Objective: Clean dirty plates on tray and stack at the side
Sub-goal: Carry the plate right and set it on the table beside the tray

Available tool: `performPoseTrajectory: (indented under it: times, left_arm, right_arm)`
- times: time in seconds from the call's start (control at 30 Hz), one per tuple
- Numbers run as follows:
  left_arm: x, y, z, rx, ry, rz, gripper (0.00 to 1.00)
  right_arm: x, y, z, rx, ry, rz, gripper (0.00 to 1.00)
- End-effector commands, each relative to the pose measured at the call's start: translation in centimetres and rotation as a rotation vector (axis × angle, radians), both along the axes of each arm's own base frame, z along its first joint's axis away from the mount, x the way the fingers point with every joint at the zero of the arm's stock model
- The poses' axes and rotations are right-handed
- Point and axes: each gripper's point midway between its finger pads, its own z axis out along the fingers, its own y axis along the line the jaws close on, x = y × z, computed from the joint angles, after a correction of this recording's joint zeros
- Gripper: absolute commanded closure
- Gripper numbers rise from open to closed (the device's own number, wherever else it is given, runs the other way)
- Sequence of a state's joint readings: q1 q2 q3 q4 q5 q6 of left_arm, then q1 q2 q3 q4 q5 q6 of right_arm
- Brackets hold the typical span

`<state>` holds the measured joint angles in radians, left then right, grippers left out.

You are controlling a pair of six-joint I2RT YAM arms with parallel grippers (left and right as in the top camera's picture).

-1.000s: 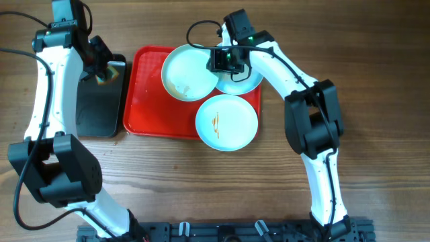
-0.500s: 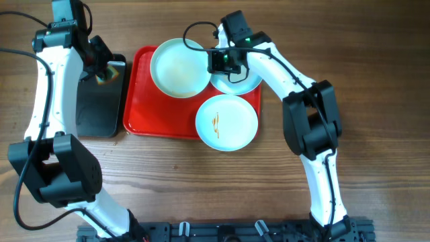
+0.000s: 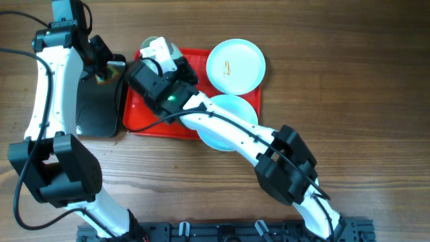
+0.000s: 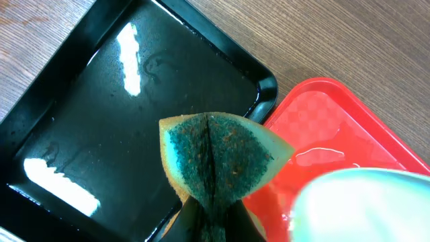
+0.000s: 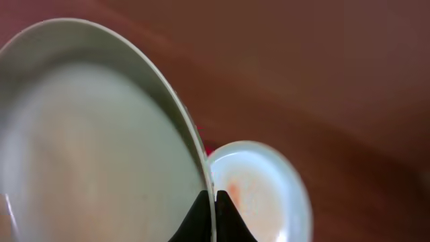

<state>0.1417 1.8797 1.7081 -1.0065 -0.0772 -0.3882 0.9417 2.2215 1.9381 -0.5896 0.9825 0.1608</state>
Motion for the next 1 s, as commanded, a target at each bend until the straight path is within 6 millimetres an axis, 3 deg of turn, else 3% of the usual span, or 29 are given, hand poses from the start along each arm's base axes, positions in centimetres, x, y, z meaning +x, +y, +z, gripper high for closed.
performPoseTrajectory:
  times: [0.0,0.17,0.23,0.33,0.43,0.53,0.67,0.8,0.83,0.93,0.97]
  left_arm:
    - [0.0,0.1,-0.1,-0.013,-0.004,0.015,0.95]
    - [0.0,0.1,-0.1,-0.013,-0.004,0.015,0.95]
    - [0.0,0.1,-0.1,-0.013,-0.005,0.015,0.95]
    - [0.1,0.1,-0.1,-0.013,-0.004,0.015,0.96]
    - [0.1,0.1,-0.6,-0.017,0.006,0.014,0.96]
    - [0.3,-0.4,-1.3,-0.045,0.017,0.003,0.96]
    - [0.3,-0.7,-1.5,-0.049,0.022,-0.003,0.96]
    - [0.3,-0.7,-1.5,-0.049,0.022,-0.004,0.96]
    - [0.3,-0.7,-1.5,-0.049,0.022,-0.004,0.96]
    - [0.3,-0.7,-1.5,-0.049,0.022,-0.004,0.96]
    - [0.3,-0.7,-1.5,-0.049,0.022,-0.004,0.96]
  right_arm:
    - [0.7,-2.7,3.2,-0.093,-0.105,-0.101,0.96]
    - [1.0,-3.0,3.0,-0.089,-0.091,-0.097,0.96]
    - [0.9,-1.6,1.5,-0.056,0.038,0.036,0.96]
    - [-0.2,-0.1,0.4,0.241,0.311,0.23,0.96]
    - [0.4,-1.8,1.4,0.444,0.439,0.273,0.96]
    - [1.9,-6.9,2.3,0.604,0.545,0.238,0.96]
    - [3.9,-14.9,1.9,0.793,0.646,0.116,0.96]
    - [5.1,-25.8,0.6,0.881,0.65,-0.161,0.96]
    - [5.1,-29.4,0.1,0.897,0.644,-0.244,0.96]
    - [3.6,-37.3,-2.6,0.901,0.641,-0.49,0.96]
    - [2.8,-39.0,-3.6,0.907,0.654,-0.539,0.96]
